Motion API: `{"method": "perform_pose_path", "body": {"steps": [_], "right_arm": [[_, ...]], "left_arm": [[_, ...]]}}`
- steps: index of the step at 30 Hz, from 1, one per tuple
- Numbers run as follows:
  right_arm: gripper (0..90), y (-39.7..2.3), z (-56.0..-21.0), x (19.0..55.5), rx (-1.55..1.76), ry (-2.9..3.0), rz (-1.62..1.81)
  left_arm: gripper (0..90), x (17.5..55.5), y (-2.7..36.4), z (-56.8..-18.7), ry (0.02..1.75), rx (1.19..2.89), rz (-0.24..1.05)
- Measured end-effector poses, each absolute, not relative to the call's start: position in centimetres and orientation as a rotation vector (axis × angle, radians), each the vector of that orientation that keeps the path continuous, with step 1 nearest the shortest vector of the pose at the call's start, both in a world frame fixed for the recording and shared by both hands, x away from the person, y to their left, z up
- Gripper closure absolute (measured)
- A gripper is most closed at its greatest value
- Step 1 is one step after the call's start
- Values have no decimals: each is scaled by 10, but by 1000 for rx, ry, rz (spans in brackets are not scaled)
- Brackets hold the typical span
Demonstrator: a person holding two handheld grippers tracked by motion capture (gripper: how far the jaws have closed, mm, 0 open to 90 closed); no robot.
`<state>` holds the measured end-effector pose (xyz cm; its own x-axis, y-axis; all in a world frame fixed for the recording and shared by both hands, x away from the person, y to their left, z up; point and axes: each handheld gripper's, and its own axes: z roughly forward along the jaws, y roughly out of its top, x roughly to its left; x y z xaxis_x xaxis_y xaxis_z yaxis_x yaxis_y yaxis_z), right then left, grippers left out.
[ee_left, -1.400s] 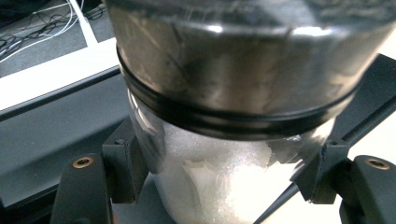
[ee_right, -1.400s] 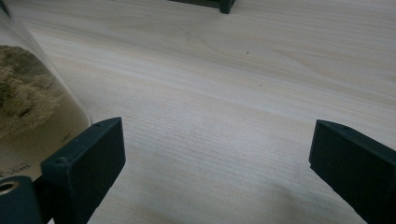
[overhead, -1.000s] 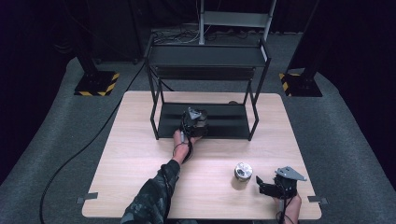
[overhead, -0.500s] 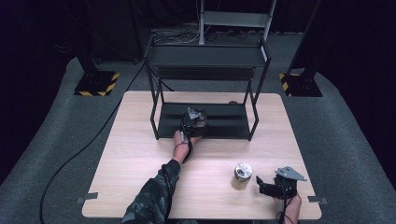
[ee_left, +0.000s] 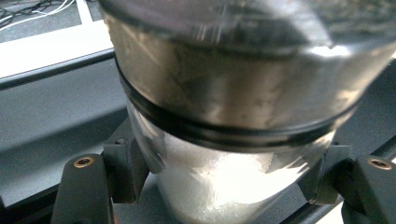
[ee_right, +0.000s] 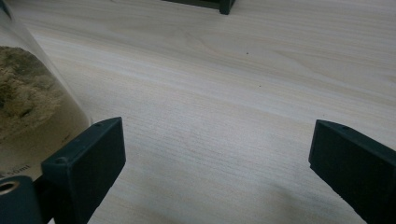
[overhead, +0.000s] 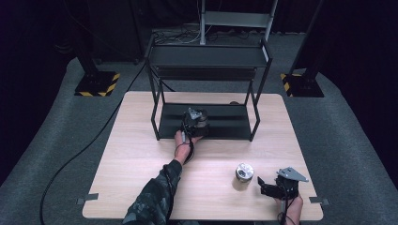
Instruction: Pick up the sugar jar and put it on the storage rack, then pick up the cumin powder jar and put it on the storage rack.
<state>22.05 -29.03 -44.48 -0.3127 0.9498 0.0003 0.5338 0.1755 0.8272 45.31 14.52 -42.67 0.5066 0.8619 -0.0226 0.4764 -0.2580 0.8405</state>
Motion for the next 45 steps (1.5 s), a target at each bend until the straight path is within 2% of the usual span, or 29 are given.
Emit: {"method": "perform_pose_path", "body": {"steps": [9, 13, 19, 32, 38, 42, 45], "right_arm": [[28, -291, -445, 221, 1397, 1927, 1022], [28, -291, -445, 221, 1398, 1927, 1022], [28, -291, -445, 221, 1399, 1925, 1024], [28, -290, -444, 221, 1397, 1927, 1016], [27, -289, -444, 221, 1392, 1930, 1012], [27, -288, -444, 221, 1392, 1930, 1007], [26, -288, -444, 221, 1388, 1934, 1005]], "left_arm": [[54, 468, 157, -406, 1142, 1984, 433], [2, 464, 161, -396, 1149, 2020, 420], [0, 447, 171, -386, 1102, 2103, 391], [1, 369, 205, -398, 1034, 2186, 401], [1, 341, 215, -407, 1069, 2180, 426], [1, 312, 218, -417, 1097, 2155, 504], [0, 296, 221, -422, 1112, 2157, 516]]}}
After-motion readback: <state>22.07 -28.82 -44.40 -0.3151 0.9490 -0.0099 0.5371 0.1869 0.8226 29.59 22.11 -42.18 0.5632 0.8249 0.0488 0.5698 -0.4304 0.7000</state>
